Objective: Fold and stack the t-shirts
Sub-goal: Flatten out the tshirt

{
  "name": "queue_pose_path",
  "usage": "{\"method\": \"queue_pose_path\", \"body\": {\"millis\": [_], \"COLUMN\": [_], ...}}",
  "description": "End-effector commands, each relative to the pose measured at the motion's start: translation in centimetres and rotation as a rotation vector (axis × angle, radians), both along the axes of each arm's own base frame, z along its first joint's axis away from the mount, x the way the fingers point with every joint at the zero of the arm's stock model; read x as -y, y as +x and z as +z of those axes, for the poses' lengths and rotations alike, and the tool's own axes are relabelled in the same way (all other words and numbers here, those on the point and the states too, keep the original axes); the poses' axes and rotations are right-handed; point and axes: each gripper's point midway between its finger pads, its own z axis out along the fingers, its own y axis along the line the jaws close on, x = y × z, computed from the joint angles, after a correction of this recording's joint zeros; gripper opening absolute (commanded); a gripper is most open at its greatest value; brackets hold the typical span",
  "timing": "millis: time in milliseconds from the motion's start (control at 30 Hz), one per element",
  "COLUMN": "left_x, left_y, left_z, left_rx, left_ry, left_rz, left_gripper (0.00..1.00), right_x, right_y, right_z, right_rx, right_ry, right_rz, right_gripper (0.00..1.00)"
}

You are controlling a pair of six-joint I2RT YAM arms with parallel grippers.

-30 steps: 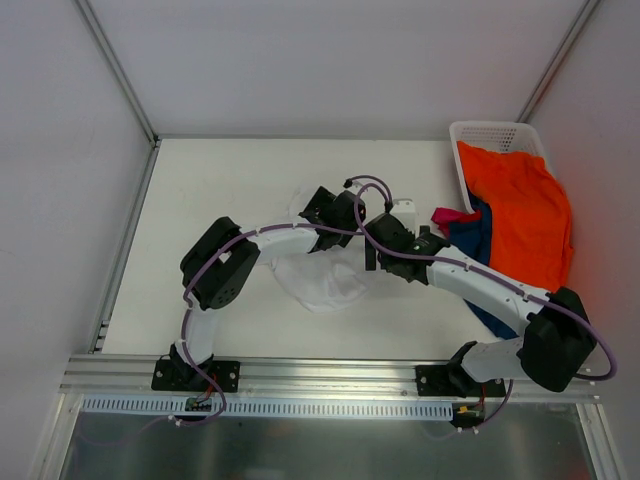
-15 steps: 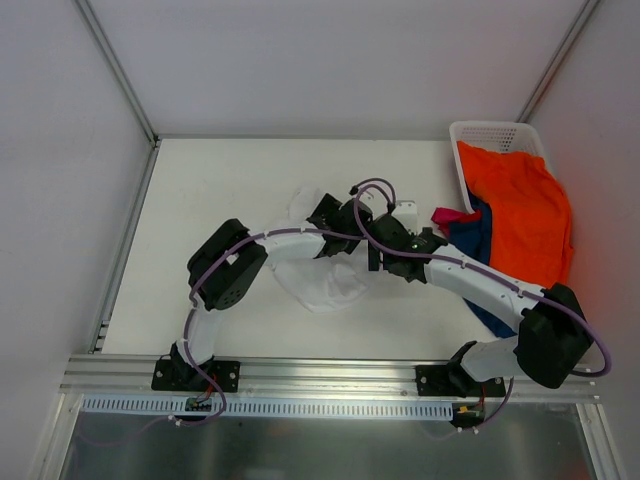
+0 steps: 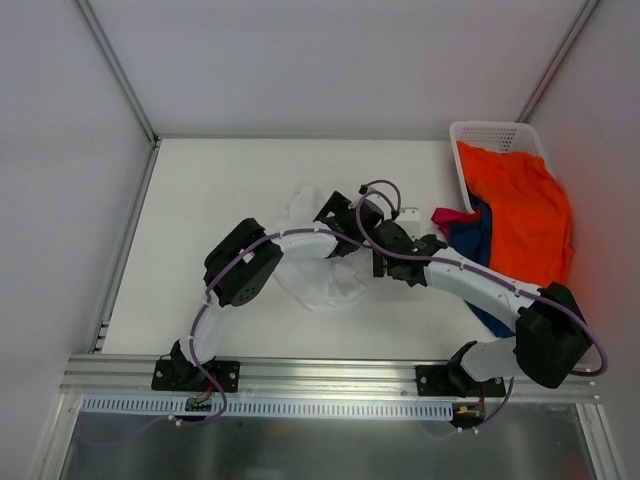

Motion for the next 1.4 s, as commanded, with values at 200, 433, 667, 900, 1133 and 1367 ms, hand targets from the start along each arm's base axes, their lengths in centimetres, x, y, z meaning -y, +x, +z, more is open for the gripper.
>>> {"method": "queue_pose_path", "body": {"millis": [200, 433, 667, 900, 1133, 1367], "left_x": [1.2, -0.9, -1.7, -1.8, -2.8, -5.8], "left_y": [-1.0, -1.0, -0.9, -0.6, 0.0, -1.5], "left_z": [0.4, -0.4, -1.2, 1.2, 9.4, 17.7], "left_rx": [0.014, -0.018, -0.026, 0.01, 0.136, 0.243], "left_ry": [0.075, 0.064, 0.062, 0.041, 0.036, 0.036], "left_rz": [-0.072, -0.036, -0.002, 0.0, -0.01, -0.014], "left_gripper": [0.86, 0.44, 0.0, 0.0, 0.0, 0.0], "right_x": [-2.4, -2.8, -3.2, -3.3, -3.7, -3.8], "right_y": [0.8, 1.0, 0.8, 0.9, 1.1, 1.2], "right_z": [-0.2, -0.9, -1.9, -2.4, -2.0, -0.8], "right_rx": [0.014, -0.004, -0.032, -0.045, -0.049, -0.036], "right_ry": [0.037, 0.039, 0.041, 0.032, 0.041, 0.044], "right_rz": [0.098, 0.101, 0.103, 0.105, 0.111, 0.114], "right_gripper": [1.0, 0.99, 0.99, 0.99, 0.99, 0.99]}}
